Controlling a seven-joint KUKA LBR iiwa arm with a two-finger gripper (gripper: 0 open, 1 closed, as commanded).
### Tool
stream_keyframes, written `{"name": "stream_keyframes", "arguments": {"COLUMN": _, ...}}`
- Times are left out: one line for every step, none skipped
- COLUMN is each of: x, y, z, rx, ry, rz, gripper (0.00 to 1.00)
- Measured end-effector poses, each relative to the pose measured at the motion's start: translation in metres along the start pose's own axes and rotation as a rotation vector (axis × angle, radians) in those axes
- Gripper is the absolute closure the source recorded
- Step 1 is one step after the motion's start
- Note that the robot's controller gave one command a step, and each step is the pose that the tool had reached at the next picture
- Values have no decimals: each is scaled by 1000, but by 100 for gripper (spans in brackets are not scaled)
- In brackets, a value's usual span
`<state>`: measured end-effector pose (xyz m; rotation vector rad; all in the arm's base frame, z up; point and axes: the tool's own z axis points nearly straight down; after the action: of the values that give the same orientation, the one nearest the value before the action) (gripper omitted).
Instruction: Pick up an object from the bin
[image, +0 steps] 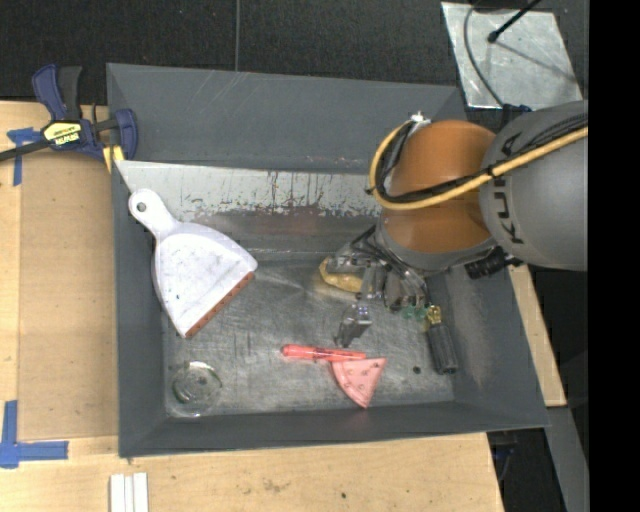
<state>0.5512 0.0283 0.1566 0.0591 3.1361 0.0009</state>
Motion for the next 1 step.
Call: {"name": "stream_keyframes", "arguments": {"x": 50, "y": -54, "z": 80, "rx": 0, "ry": -13, "rz": 357, "gripper": 100}}
